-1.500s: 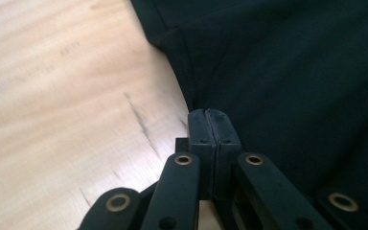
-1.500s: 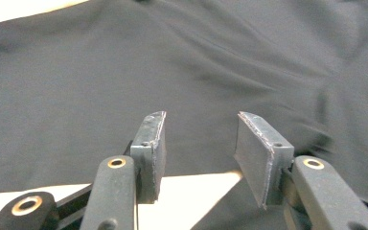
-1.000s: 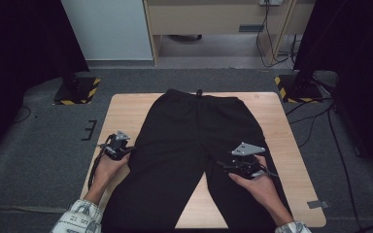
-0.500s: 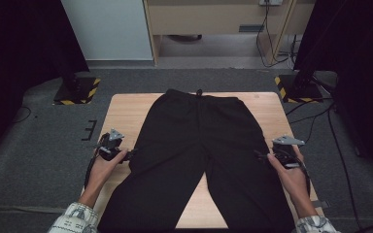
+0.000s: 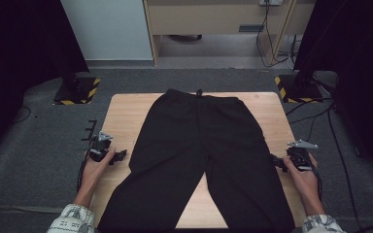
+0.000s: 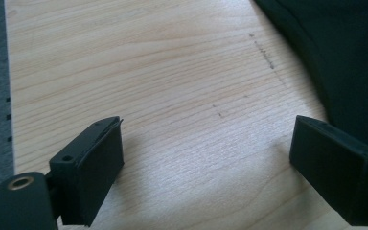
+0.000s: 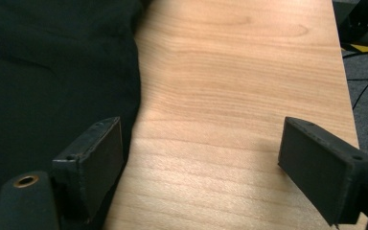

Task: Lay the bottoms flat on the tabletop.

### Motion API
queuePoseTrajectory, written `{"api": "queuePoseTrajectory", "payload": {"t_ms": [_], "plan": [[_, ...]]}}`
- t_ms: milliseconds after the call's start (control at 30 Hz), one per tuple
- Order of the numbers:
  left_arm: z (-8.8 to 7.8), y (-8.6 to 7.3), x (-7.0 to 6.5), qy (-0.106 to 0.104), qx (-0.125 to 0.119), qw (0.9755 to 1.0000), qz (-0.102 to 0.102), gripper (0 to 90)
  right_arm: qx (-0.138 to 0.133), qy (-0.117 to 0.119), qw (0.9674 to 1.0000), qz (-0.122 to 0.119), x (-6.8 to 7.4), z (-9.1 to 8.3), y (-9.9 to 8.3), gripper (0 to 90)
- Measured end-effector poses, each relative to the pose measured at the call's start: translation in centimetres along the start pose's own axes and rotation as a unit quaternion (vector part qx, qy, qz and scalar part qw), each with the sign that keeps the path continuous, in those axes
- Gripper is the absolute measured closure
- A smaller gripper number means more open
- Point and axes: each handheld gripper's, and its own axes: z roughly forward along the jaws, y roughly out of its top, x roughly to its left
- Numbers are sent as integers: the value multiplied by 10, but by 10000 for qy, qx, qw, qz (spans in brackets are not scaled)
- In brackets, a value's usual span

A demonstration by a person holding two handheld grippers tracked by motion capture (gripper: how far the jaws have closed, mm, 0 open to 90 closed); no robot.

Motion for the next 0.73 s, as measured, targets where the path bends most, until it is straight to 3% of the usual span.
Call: {"api": "queuePoseTrajectory", "payload": {"t_ms": [167,467,733], "plan": [[1,-6,4,-86,-211,9997,29,79,-40,61,10000,5,-3,2,-3,138],[-4,-11,-2,-156,-204,9996,124,75,-12,176,9998,-71,1,-3,-8,138],[-6,-13,-5,-67,-206,9998,25,75,-6,166,9999,-38,2,-4,-8,138]]}}
